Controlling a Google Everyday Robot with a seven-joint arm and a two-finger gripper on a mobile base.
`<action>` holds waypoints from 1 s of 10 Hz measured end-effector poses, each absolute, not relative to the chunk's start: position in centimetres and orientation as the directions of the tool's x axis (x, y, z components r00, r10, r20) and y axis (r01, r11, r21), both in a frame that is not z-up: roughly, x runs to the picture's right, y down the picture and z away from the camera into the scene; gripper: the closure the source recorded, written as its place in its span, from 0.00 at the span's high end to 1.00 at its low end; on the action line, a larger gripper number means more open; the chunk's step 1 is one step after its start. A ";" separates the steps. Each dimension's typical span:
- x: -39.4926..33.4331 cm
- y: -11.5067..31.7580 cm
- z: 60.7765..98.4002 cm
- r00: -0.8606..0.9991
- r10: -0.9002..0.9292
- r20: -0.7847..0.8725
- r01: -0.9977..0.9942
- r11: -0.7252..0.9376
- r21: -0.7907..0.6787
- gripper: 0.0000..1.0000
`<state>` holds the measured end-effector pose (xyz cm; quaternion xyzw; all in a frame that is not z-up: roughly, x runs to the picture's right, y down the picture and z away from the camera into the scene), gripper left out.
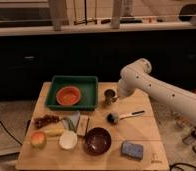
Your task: Place fork in metal cup
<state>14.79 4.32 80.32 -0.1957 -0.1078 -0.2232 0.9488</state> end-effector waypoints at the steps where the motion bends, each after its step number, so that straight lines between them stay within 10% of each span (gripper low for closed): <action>1: 14.2 4.2 80.2 0.872 -0.382 0.306 0.472 0.823 -0.317 0.00; 10: 10.2 2.4 78.7 0.826 -0.326 0.460 0.492 0.816 -0.305 0.00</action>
